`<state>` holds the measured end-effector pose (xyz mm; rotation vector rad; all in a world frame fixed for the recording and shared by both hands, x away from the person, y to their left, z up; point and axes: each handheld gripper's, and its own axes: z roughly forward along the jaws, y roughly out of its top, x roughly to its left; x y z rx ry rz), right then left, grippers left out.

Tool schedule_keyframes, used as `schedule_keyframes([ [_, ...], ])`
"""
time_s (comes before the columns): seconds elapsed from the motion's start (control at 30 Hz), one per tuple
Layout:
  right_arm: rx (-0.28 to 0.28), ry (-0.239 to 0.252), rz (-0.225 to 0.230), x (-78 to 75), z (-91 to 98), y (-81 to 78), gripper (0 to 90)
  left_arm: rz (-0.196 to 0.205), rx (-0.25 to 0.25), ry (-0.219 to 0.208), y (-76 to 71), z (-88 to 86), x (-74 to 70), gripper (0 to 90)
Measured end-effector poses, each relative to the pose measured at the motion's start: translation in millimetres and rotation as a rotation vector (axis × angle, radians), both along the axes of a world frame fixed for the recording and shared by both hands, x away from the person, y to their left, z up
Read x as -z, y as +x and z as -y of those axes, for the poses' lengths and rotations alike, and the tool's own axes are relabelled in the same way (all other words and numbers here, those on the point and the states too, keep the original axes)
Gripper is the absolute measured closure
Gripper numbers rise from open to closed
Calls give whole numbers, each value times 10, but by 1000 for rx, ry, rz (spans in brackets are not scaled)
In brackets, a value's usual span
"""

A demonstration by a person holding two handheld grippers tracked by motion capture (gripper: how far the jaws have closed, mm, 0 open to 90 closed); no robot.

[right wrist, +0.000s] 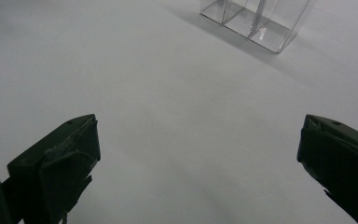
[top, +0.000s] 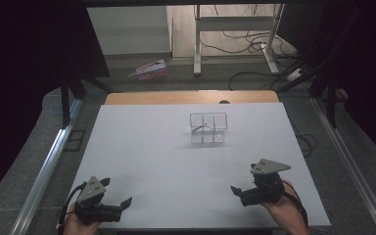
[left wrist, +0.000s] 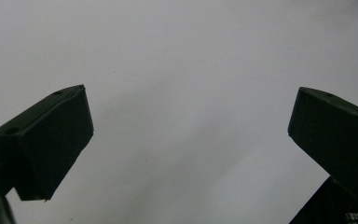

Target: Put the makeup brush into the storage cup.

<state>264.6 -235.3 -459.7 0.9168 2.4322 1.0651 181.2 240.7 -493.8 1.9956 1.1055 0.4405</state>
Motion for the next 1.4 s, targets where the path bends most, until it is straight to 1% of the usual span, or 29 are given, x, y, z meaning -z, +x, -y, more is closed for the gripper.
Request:
schedule_keyframes([
  [0.23, 15, 0, 4, 19, 65, -34, 0, 0, -5, 3, -1, -2, 0, 3],
  [0.47, 24, -14, 5, 44, 116, -65, 0, 0, -9, 6, -2, -6, -1, 4],
  [0.73, 44, -11, 18, 30, 197, -122, 0, -1, -12, 9, -1, -7, -1, 4],
  [1.1, 71, -15, 16, 35, 303, -206, 0, 2, -12, 15, -2, -3, -2, 4],
  [1.4, 104, -5, 17, 39, 422, -268, 0, 4, -12, 19, -5, -2, -4, 5],
])
